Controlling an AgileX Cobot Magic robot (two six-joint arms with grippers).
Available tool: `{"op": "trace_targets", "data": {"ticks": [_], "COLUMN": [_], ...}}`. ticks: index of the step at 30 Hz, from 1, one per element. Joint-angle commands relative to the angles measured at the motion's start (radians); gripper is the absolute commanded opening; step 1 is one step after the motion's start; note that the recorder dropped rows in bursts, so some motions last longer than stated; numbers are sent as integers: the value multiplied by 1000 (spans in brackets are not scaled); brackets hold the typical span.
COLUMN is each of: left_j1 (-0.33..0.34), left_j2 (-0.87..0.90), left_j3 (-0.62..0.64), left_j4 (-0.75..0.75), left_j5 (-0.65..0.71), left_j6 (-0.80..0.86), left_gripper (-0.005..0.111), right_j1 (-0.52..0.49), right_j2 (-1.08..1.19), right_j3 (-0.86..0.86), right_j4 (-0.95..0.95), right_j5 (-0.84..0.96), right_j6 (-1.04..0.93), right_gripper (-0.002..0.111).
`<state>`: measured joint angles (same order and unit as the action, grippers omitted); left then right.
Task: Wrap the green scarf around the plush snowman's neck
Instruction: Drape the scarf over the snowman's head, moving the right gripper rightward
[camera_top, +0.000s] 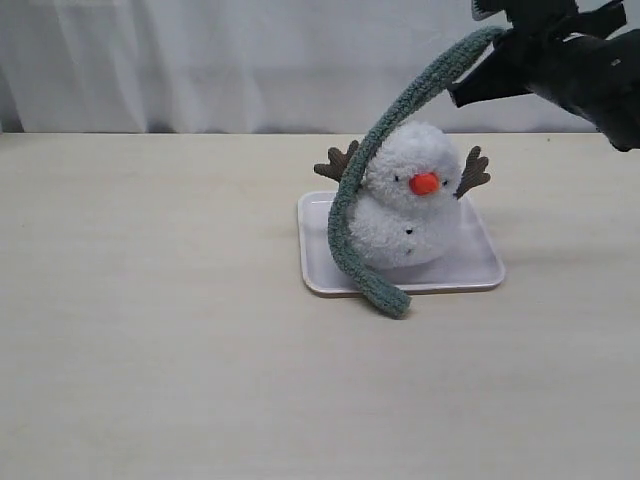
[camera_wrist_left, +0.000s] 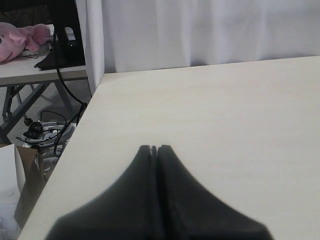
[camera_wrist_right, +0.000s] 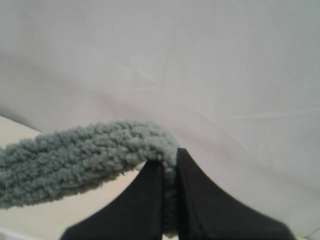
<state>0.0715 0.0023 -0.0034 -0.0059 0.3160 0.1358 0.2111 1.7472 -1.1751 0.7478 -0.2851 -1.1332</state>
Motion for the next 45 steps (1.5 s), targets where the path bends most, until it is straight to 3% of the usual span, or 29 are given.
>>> {"op": "trace_targets", "data": {"ticks": [1, 7, 16, 23, 28, 45], "left_j1": [-3, -3, -3, -3, -3, -3], "left_j2": [-2, -2, -2, -2, -2, -2], "left_j3": [3, 3, 3, 3, 3, 3], "left_j4": [-3, -3, -3, -3, -3, -3], "left_j5": [-7, -7, -7, -7, -7, -7], "left_j6": [-2, -2, -2, -2, -2, -2], "left_gripper": [0, 0, 0, 0, 0, 0], "right_j1": [-73, -151, -155, -155, -155, -153], "right_j2": [0, 0, 2, 6, 50, 130], "right_j3": [-7, -7, -7, -7, -7, 32], "right_j4": [-1, 3, -9, -365, -365, -356], "right_j5": [140, 333, 639, 801, 935, 944], "right_j6": [33, 112, 144, 578, 578, 569], "right_gripper": [4, 4, 4, 4, 4, 4]}}
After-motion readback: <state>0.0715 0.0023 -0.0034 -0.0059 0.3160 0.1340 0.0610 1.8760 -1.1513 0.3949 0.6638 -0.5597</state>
